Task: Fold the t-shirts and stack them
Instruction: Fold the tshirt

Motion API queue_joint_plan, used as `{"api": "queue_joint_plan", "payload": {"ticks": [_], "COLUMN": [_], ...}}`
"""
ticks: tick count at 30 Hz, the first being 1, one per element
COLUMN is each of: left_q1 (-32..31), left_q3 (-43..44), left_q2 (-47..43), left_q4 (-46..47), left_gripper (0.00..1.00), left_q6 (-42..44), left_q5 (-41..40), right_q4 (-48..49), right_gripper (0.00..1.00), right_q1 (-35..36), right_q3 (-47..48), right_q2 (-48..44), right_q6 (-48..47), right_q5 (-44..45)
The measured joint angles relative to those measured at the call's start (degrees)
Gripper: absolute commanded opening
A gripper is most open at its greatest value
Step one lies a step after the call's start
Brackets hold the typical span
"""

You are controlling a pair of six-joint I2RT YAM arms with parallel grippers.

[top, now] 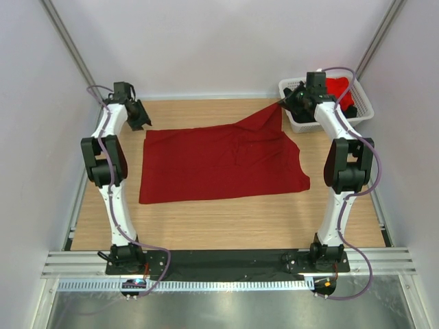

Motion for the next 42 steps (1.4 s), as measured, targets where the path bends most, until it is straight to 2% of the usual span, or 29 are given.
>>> {"api": "queue_joint_plan", "payload": {"ticks": [8, 17, 20, 24, 26, 27, 42], "left_q1": [-0.11, -0.55, -0.81, -1.01, -1.01, -1.01, -0.98], "left_q3": [2.84, 5.97, 7.04, 10.01, 11.23, 11.50, 14.25], "left_q2": [3.80, 8.24, 8.85, 11.08, 11.69, 11.89, 11.15], "left_q4": [-1.03, -2.19, -2.25, -2.91, -3.23, -3.30, -4.15], "left_gripper": [0.47, 0.43, 0.34, 0.11, 0.06, 0.00, 0.00], "left_q6": [4.66, 6.38, 6.60, 7.37, 7.30, 7.39, 5.29], "left_q5": [-2.93, -2.67, -2.67, -2.89, -2.82, -2.64, -1.20], "right_q4": [0.24, 0.52, 0.55, 0.52, 0.52, 0.52, -2.29], "right_gripper": [0.01, 0.01, 0.01, 0.01, 0.01, 0.01, 0.01], "right_q1": [0.00, 0.00, 0.00, 0.00, 0.00, 0.00, -0.02], "right_q3": [-0.57, -0.57, -0.57, -0.57, -0.57, -0.57, 5.31], "right_q2": [0.00, 0.02, 0.09, 0.37, 0.59, 0.72, 2.49], "right_q6": [0.00, 0.00, -0.02, 0.00, -0.02, -0.02, 0.26], "right_q5": [0.00, -0.02, -0.02, -0.09, -0.15, -0.15, 0.48]}}
